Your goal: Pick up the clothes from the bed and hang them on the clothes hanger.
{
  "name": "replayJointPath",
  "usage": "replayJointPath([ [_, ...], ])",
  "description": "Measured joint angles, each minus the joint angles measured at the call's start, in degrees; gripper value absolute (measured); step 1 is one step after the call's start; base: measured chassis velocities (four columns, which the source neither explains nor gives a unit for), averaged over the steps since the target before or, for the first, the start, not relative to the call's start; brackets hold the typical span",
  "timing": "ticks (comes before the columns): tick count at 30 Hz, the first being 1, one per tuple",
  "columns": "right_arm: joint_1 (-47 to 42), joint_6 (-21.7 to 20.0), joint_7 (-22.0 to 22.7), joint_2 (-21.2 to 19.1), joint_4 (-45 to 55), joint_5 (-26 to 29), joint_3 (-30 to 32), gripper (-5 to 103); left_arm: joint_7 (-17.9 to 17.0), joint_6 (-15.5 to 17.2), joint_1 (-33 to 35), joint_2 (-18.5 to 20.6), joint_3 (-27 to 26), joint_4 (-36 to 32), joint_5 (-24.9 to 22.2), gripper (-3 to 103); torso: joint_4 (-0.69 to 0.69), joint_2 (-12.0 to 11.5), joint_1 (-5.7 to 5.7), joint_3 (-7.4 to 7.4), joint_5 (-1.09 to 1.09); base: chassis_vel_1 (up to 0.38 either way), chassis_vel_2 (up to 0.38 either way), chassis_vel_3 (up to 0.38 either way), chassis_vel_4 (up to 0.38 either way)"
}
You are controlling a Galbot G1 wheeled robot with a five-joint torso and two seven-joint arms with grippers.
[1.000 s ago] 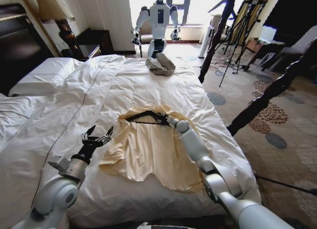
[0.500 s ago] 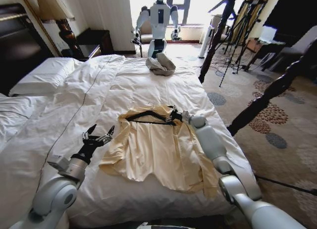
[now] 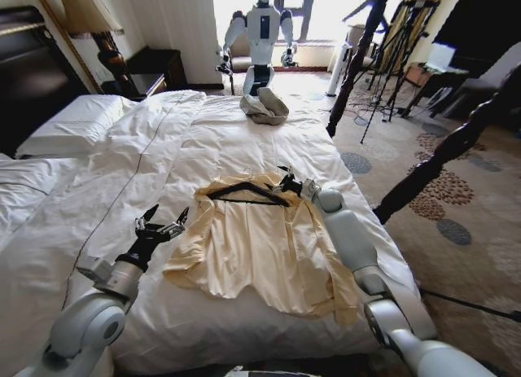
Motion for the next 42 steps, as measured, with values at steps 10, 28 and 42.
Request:
replayJointPath([
  [10, 0.0, -6.7, 5.5, 0.3, -0.4, 11.4, 0.0, 100, 0.0, 0.1, 0.1, -1.0, 0.1, 0.0, 0.7, 100, 0.0, 0.0, 0.0, 0.0, -0.01, 0.0, 0.0, 0.0, 0.0],
  [28, -1.6, -3.4, 13.1, -2.5, 3.0, 7.1, 0.0, 100, 0.1, -0.2, -0.3, -1.0, 0.4, 1.2, 0.8, 100, 0.02, 0.0, 0.0, 0.0, -0.01, 0.0, 0.0, 0.0, 0.0],
  [42, -1.0, -1.4, -3.7, 3.9, 8.2, -0.6, 0.0, 100, 0.1, -0.2, -1.4, 1.3, 0.6, 3.3, 0.5, 100, 0.04, 0.0, 0.0, 0.0, -0.01, 0.0, 0.0, 0.0, 0.0],
])
